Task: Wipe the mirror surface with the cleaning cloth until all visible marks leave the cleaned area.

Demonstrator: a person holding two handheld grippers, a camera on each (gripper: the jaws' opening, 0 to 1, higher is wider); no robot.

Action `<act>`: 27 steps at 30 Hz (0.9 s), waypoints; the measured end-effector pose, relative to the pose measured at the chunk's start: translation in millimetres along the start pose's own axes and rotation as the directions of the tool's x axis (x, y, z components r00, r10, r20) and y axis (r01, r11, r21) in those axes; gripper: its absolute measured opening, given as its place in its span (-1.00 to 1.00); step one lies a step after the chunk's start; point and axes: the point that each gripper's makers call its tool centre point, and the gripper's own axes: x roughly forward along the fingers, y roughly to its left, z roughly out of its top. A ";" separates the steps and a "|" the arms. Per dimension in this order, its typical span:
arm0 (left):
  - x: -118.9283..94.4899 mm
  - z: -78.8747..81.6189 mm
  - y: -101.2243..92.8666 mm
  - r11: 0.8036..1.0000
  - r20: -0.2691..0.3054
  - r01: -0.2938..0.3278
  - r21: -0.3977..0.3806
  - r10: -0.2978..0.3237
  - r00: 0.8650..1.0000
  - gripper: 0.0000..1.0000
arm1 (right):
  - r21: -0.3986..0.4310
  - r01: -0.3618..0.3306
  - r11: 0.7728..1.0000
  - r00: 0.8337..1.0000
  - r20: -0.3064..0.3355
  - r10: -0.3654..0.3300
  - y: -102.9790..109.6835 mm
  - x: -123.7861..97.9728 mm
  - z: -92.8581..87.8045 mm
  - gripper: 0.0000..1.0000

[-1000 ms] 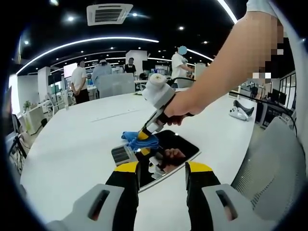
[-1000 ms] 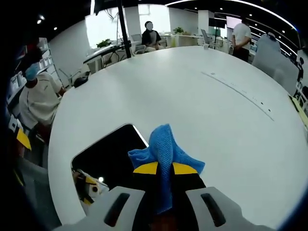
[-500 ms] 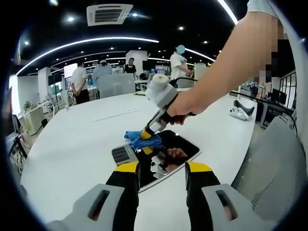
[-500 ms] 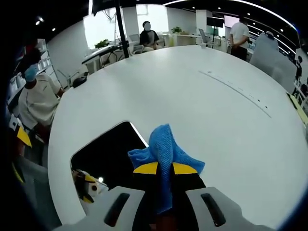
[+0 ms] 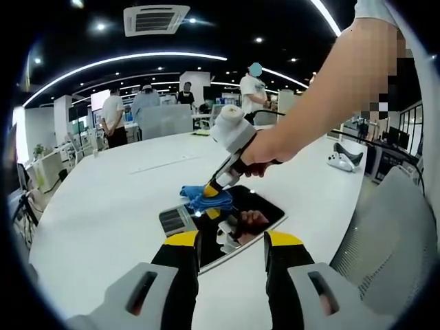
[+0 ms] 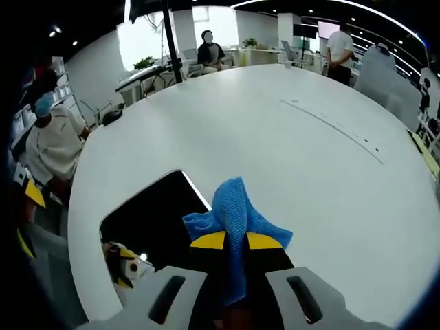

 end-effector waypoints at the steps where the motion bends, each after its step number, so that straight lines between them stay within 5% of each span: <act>1: 0.0 0.0 0.1 1.000 0.000 0.000 0.000 0.000 1.000 -0.29 | 0.000 0.000 1.000 1.000 -0.001 0.000 -0.5 0.0 -0.3 -0.91; 27: -0.4 0.0 -0.9 1.000 -0.004 0.000 0.008 0.000 1.000 -0.30 | 0.010 0.022 1.000 1.000 -0.012 -0.022 -9.6 -9.9 -10.5 -0.91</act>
